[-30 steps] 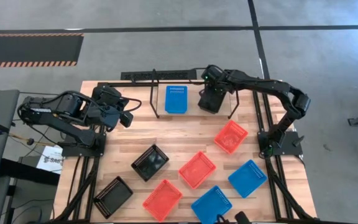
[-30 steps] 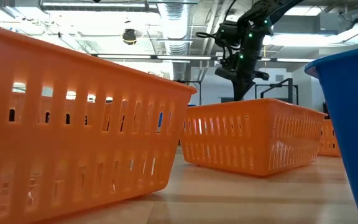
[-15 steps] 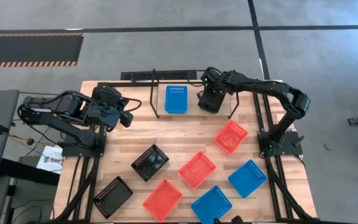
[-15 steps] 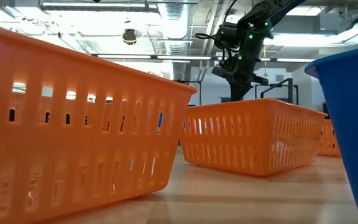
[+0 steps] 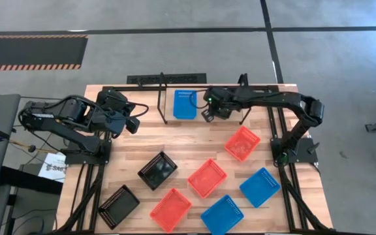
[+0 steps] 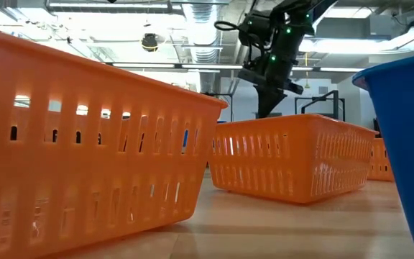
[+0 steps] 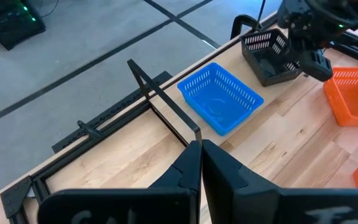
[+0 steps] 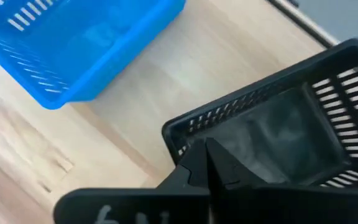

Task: Stack baskets on shelf by color
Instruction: Adjust the black bin on the shelf

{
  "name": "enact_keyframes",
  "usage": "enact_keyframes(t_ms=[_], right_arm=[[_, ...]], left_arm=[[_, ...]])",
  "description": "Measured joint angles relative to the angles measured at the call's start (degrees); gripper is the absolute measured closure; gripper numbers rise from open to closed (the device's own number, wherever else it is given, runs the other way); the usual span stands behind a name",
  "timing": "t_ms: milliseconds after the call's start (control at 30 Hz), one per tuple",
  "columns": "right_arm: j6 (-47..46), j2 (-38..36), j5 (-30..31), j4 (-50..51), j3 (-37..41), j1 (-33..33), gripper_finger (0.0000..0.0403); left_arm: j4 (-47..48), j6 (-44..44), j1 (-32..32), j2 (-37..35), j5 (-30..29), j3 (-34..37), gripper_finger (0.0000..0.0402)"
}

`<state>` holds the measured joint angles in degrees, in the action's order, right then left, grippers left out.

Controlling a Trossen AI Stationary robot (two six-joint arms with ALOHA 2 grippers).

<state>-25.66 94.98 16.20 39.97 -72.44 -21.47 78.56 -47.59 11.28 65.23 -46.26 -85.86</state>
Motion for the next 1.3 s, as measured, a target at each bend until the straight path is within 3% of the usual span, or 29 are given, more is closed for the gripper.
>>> enact_keyframes(t_ms=[167,467,800,1067,1300], right_arm=[[-0.86,-0.02,1.13,1.91,0.27,-0.95,0.0403],[-1.96,0.0,0.32,0.25,8.22,-1.82,0.0403],[0.99,0.0,-4.08,-2.28,8.52,-2.01,0.0403],[5.28,0.0,-4.3,3.43,8.52,1.29,0.0403],[6.93,-0.02,-4.08,2.8,8.52,-1.13,0.0403]], left_arm=[[0.0,0.0,0.01,0.0,0.0,0.0,0.0402],[0.0,0.01,0.01,0.01,0.02,0.0,0.0402],[0.0,-0.04,0.01,0.02,0.02,0.0,0.0401],[-0.09,-0.09,0.01,0.0,0.02,0.0,0.0401],[-0.09,-0.1,0.01,0.0,0.02,0.0,0.0401]])
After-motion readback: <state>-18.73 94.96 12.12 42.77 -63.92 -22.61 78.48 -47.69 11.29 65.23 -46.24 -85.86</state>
